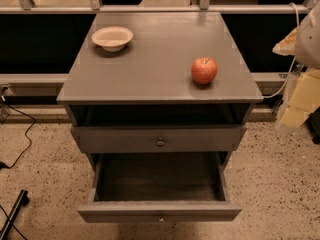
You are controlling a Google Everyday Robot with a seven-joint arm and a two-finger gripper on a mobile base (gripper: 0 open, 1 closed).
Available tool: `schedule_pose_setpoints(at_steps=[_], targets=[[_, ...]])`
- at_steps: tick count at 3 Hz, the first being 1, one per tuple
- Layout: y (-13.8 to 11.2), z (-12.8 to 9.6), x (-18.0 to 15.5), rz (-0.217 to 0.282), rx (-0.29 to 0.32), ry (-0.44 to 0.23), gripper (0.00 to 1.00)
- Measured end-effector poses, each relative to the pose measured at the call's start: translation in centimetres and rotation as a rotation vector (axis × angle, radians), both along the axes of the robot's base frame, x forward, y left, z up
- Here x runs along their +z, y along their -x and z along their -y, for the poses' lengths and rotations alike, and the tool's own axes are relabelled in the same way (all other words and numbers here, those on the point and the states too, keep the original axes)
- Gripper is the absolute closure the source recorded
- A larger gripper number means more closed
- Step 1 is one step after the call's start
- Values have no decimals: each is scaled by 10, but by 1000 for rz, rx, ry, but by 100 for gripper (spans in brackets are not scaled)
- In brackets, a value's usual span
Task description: Close middle drawer
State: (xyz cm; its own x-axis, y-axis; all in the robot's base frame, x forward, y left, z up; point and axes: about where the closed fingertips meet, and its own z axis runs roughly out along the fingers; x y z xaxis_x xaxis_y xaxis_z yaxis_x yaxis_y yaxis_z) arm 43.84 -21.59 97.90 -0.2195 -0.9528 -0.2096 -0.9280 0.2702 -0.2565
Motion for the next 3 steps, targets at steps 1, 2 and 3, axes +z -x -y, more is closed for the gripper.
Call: schedule_pose_setpoints(at_steps=[1, 2, 3], targets=[[-2, 1, -7, 7, 2, -7, 0], [25, -12, -43, 59, 94, -59, 0], [46, -22, -142, 74, 177, -127, 0]])
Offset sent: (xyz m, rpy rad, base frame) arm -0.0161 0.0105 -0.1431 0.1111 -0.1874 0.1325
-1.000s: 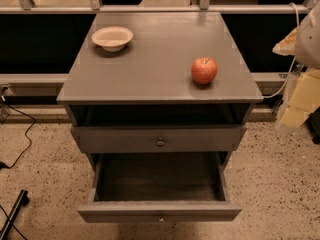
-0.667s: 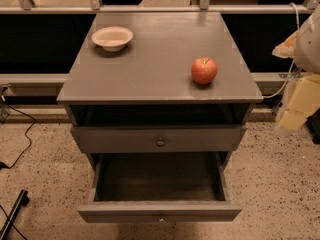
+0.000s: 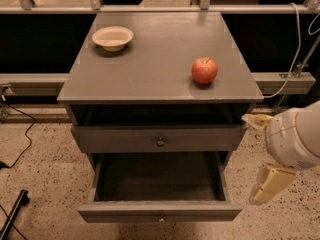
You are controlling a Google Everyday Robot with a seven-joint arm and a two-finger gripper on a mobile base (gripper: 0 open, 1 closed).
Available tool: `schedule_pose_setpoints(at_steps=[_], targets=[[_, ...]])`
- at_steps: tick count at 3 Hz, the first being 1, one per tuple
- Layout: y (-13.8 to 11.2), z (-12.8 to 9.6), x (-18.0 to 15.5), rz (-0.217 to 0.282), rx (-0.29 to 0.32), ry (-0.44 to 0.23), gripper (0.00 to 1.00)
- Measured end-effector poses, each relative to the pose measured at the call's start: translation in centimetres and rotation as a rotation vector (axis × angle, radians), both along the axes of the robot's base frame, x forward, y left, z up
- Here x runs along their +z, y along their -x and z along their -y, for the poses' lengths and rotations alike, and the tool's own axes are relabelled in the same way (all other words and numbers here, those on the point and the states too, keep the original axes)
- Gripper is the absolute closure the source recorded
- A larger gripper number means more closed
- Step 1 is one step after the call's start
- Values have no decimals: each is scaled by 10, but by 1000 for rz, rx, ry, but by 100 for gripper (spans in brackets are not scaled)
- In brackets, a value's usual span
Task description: Close middle drawer
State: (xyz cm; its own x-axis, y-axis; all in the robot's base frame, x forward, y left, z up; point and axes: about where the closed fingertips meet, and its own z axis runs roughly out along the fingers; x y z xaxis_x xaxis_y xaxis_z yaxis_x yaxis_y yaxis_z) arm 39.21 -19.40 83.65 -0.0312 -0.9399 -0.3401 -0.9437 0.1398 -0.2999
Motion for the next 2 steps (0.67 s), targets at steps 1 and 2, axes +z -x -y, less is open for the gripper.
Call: schedule_pose_setpoints(at_steps=[1, 2], targets=[[0, 0, 0, 0, 0, 0, 0], [-13, -16, -46, -30, 49, -72, 0]])
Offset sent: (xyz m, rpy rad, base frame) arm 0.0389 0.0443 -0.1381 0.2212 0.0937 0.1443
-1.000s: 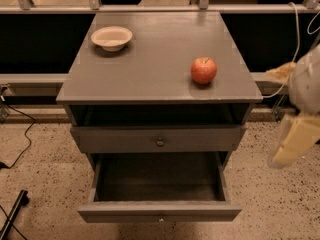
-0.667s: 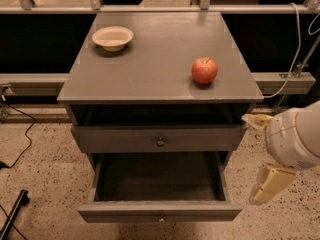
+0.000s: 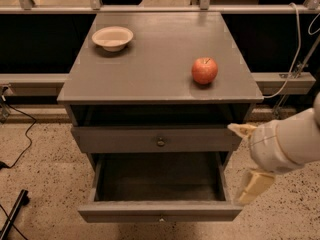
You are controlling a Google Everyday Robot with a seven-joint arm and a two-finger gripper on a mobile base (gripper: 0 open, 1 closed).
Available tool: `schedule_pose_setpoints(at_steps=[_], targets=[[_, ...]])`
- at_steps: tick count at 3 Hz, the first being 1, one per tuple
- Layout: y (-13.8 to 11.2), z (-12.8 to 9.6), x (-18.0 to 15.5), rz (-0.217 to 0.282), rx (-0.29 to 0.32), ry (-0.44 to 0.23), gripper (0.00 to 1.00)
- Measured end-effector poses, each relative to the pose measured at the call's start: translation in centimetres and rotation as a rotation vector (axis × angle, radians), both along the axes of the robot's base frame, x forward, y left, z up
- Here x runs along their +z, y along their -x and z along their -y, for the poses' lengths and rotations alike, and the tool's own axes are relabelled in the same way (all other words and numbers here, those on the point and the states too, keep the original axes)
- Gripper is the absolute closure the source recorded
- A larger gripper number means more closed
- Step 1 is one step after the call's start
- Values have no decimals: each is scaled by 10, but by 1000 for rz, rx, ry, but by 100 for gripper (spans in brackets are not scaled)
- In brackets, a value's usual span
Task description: Close middle drawer
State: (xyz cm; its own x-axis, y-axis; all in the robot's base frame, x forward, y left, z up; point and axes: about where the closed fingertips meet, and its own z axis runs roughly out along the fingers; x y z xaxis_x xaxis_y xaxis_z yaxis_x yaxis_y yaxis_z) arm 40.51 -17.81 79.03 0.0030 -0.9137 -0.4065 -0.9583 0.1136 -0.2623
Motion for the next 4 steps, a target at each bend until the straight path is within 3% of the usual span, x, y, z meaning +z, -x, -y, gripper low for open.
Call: schedule_pose_setpoints(at_steps=[2, 3, 4], targets=[[6, -30, -169, -50, 119, -121, 0], [6, -30, -169, -50, 119, -121, 0], [3, -11, -198, -88, 100, -77, 0]])
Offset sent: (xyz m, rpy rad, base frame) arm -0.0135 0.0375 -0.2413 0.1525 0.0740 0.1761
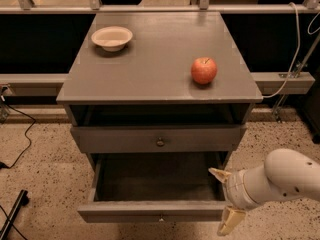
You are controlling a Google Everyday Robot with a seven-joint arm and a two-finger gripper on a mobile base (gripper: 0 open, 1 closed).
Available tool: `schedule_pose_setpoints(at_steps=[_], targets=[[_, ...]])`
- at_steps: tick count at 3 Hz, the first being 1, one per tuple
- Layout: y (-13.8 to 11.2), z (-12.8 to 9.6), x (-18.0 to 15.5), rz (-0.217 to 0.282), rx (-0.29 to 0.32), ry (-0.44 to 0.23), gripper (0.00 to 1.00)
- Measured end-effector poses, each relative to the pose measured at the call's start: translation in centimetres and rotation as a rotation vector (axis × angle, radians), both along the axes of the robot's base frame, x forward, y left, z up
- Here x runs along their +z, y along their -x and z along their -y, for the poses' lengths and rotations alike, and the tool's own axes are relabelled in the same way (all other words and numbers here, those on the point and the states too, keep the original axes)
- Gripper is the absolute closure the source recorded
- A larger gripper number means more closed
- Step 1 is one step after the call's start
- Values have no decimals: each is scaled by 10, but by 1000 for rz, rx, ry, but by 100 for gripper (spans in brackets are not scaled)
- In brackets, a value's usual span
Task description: Close middle drawer
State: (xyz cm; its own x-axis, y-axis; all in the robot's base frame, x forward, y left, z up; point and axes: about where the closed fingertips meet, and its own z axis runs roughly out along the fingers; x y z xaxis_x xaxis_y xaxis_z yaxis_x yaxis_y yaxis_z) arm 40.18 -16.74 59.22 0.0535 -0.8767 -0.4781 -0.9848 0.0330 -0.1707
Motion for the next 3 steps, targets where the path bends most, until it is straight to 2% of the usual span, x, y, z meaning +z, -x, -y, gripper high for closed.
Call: schedule_pose_setpoints(at_steps=[1, 2, 3], targets=[[3, 28, -42, -34, 1, 111, 16], [9, 42, -72, -40, 42, 157, 38], [18, 50, -102, -33, 98, 175, 61]])
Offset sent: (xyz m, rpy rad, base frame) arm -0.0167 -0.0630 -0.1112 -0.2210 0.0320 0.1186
